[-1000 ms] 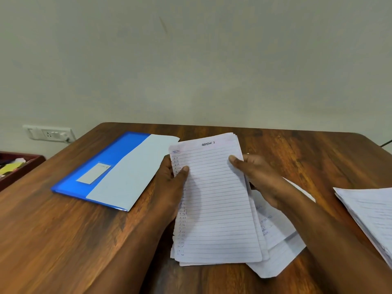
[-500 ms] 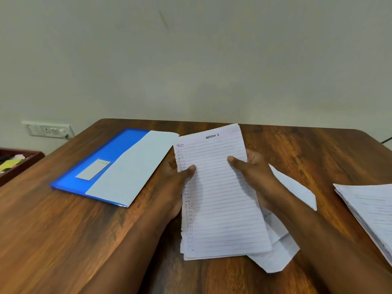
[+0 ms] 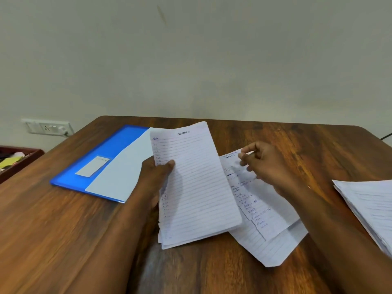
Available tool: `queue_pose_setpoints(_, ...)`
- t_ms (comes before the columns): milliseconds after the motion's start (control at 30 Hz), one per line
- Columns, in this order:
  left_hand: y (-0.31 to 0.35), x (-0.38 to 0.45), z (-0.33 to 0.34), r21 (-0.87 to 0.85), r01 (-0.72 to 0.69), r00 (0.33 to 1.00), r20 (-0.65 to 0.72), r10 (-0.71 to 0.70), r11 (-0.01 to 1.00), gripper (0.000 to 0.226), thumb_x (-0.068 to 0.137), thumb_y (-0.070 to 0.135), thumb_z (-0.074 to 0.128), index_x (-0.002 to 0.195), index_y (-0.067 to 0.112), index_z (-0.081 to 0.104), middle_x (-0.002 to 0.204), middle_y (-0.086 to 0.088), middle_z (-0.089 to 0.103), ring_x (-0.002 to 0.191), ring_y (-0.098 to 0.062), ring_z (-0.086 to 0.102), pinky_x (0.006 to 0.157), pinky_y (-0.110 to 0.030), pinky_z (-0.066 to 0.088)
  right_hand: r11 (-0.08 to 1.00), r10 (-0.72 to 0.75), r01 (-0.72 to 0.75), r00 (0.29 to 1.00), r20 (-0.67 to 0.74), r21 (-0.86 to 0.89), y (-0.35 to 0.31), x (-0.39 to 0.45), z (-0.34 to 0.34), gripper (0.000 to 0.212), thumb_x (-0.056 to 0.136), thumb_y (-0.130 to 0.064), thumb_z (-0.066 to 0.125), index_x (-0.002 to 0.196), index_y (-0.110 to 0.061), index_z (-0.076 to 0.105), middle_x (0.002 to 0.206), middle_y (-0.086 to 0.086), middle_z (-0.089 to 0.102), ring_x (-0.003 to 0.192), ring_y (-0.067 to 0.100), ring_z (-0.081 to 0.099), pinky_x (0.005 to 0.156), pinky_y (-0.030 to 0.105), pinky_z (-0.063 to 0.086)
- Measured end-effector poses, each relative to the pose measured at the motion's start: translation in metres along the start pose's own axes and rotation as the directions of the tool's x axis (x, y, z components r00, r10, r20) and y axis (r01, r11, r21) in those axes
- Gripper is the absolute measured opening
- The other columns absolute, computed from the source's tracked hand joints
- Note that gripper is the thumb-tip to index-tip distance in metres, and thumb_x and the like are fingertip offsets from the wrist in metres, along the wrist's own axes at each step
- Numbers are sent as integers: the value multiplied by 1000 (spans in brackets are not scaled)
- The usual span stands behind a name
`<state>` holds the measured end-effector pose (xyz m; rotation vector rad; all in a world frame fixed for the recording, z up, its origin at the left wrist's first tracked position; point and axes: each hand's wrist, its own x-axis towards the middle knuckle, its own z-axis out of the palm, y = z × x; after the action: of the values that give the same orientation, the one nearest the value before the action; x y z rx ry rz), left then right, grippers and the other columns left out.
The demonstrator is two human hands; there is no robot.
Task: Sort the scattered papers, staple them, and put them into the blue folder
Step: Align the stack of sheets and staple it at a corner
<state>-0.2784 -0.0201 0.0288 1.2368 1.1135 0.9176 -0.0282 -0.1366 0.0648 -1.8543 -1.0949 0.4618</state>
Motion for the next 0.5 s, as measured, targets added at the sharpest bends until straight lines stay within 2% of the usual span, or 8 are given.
queue_pose_setpoints(100,-2,10,-14,33,36,999,-27,-35,999,36,96,29,71,131,27,65,127,0,73,115,-33,69,107,-62,51,895,-71,19,992,-101,-446,26,11,-7,31,89,-36,81,113,-23,66,105,0,73,85,18,70,78,37,58)
queue_pose_setpoints(200,-1,15,-22,64,58,997,-63,-54,996,36,102,26,67,137,24,61,131,-1,70,117,-32,67,108,-61,50,768,-96,-30,982,-162,-640,44,17,-14,42,82,-45,84,111,-19,69,110,4,73,94,25,68,81,40,59)
queue_pose_setpoints(300,-2,17,-27,72,66,994,-87,-60,995,35,101,29,68,136,25,61,130,-2,71,115,-32,68,107,-61,51,747,-40,-76,987,-158,-660,50,19,-21,43,77,-53,86,99,-22,66,97,1,70,90,25,66,81,44,58)
queue_pose_setpoints(367,-3,19,-30,80,76,993,-100,-68,994,36,100,32,68,135,26,61,130,-2,70,114,-31,68,107,-60,51,755,17,-114,988,-155,-645,49,19,-24,42,76,-52,87,96,-24,63,95,0,69,89,25,65,82,44,57)
queue_pose_setpoints(500,-2,18,-28,111,93,992,-96,-82,989,32,103,30,65,134,26,60,127,-1,70,114,-30,68,107,-59,51,815,49,-139,984,-172,-562,46,19,-28,37,76,-36,91,91,-25,59,100,2,70,90,24,65,84,42,57)
